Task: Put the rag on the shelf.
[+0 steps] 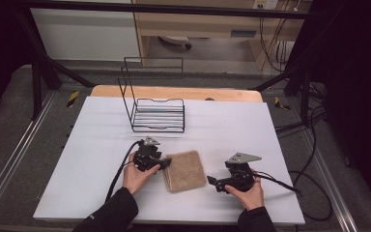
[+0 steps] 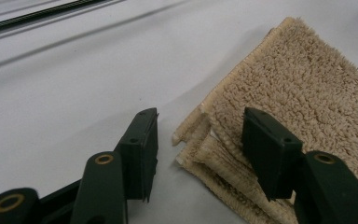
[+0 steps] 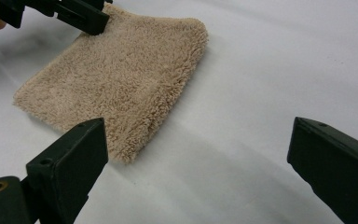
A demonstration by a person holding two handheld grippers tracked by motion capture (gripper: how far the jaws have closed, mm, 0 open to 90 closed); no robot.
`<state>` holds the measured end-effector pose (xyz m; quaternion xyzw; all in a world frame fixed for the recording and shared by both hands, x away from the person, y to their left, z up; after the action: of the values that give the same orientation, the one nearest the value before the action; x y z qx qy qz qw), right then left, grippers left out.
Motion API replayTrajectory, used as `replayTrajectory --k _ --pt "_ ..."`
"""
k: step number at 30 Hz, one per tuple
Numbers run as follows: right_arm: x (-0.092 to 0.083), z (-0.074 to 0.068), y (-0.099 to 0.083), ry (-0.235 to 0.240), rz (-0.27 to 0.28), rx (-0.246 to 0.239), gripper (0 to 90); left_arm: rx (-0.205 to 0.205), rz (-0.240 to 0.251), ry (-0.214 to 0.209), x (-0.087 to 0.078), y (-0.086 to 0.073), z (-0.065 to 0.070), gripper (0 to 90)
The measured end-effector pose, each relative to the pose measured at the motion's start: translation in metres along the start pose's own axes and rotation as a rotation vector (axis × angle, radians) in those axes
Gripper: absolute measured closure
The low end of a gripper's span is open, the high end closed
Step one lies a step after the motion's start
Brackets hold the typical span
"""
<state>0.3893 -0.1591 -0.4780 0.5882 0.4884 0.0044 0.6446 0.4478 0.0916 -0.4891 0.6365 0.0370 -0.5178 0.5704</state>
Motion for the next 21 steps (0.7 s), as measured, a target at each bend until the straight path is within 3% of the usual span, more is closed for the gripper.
replayTrajectory --k 6,13,21 --pt "0.0000 -0.0005 0.0009 0.011 0.000 0.011 5.5 0.007 -0.001 0.005 0.0013 -0.0002 0.0012 50.3" --pt "-0.0009 -0.0001 0.0025 0.014 0.007 0.018 5.3 0.008 -0.007 -0.005 0.0018 -0.0013 0.0066 62.7" --pt "0.0010 0.0010 0.0053 0.021 0.021 0.023 4.6 0.013 -0.002 -0.004 0.0011 -0.0025 0.0092 68.9"
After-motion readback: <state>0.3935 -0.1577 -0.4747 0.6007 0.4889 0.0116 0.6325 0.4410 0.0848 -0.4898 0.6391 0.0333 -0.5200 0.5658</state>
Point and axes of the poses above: each handheld gripper's, and its own axes: x roughly forward along the jaws, y roughly out of its top, z roughly to its right, the point moved 6 cm from there along x, roughly forward along the jaws
